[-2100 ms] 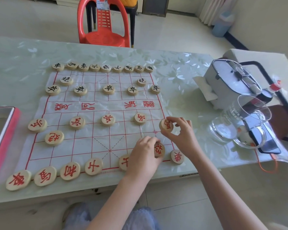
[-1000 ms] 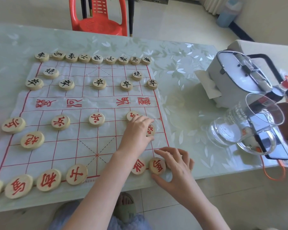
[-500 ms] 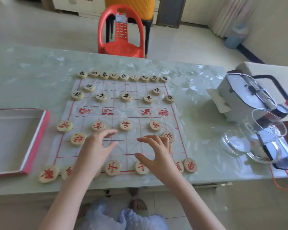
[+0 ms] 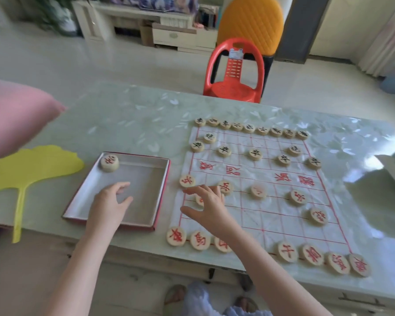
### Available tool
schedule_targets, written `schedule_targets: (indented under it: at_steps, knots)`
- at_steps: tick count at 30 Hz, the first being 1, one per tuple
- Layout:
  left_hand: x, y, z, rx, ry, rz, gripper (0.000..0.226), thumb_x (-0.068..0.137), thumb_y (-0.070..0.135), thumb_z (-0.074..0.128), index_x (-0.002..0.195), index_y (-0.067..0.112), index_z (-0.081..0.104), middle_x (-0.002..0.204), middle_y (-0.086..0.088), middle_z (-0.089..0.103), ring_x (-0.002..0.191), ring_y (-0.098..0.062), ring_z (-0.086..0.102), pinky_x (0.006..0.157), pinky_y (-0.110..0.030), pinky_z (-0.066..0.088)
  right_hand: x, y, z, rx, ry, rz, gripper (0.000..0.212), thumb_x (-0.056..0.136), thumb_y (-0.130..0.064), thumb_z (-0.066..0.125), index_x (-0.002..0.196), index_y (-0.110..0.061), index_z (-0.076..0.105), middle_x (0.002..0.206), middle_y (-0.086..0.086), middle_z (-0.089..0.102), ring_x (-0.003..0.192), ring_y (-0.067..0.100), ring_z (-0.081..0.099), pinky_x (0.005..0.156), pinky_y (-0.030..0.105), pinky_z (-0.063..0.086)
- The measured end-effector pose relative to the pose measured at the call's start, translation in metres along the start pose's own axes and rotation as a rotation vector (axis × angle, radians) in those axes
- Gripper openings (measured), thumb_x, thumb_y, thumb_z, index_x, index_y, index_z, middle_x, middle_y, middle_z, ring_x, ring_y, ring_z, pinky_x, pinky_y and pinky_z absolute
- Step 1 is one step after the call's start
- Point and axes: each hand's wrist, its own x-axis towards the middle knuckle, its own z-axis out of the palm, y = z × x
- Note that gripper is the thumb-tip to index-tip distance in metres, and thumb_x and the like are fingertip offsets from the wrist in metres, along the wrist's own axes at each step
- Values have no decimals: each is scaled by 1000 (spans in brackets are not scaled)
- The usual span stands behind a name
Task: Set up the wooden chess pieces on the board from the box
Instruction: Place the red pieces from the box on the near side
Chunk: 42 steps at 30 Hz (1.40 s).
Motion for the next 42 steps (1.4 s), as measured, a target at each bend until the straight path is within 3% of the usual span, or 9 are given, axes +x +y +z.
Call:
schedule_targets:
  at_steps: [5, 16, 22, 27, 32, 36, 39, 42]
  knots:
    - [69, -34, 0, 66, 111, 27, 43, 75, -2, 66, 117, 2, 59, 119, -20, 60, 110, -36, 55, 93, -41, 41, 37, -27, 26, 55, -51, -41, 42, 86, -34, 60, 126, -25, 51, 126, -6, 52, 121, 15, 31, 99, 29, 27]
    - [136, -60, 18, 328, 183, 32, 42, 67, 11, 73, 108, 10, 62, 103, -21, 61, 100, -39, 49, 87, -43, 36, 74, -32, 56, 51, -94, -99, 41, 88, -30, 58, 127, -24, 52, 124, -5, 53, 118, 17, 32, 102, 31, 26]
    - [91, -50, 11, 50, 225, -1, 54, 64, 4, 78, 114, 9, 59, 104, -18, 56, 100, -36, 51, 83, -39, 40, 98, -47, 82, -3, -79, -171, 40, 86, -26, 59, 126, -21, 53, 124, -2, 55, 116, 23, 35, 100, 31, 26]
    - [41, -51, -8, -107, 315, -14, 59, 65, 1, 78, 119, 13, 56, 104, -10, 57, 99, -26, 52, 78, -22, 33, 149, -72, 113, -37, -55, -237, 49, 83, -16, 57, 132, -18, 47, 133, 2, 51, 120, 26, 37, 98, 35, 29]
    - [26, -62, -9, -147, 264, -97, 55, 65, 5, 78, 116, 13, 58, 110, -10, 58, 99, -23, 54, 79, -26, 36, 187, -89, 151, -157, -136, -267, 56, 84, -14, 54, 138, -12, 38, 140, 7, 44, 124, 30, 37, 103, 36, 30]
    - [24, -67, -4, -149, 219, -136, 53, 66, 7, 78, 116, 13, 60, 112, -9, 61, 102, -24, 57, 83, -28, 40, 193, -90, 176, -302, -37, -289, 44, 88, -20, 51, 131, -10, 44, 128, 11, 45, 118, 32, 35, 95, 36, 30]
    - [24, -67, -2, -116, 243, -130, 51, 64, 7, 79, 112, 13, 63, 109, -10, 61, 99, -26, 58, 81, -29, 40, 185, -86, 173, -266, -44, -312, 43, 86, -22, 57, 124, -5, 48, 122, 15, 45, 114, 32, 37, 94, 35, 29]
    - [21, -60, -3, -88, 257, -125, 49, 62, 6, 80, 109, 12, 66, 106, -10, 58, 97, -26, 57, 80, -28, 38, 164, -76, 144, -75, 5, -298, 50, 81, -22, 66, 125, -4, 50, 120, 15, 50, 111, 31, 40, 95, 32, 30]
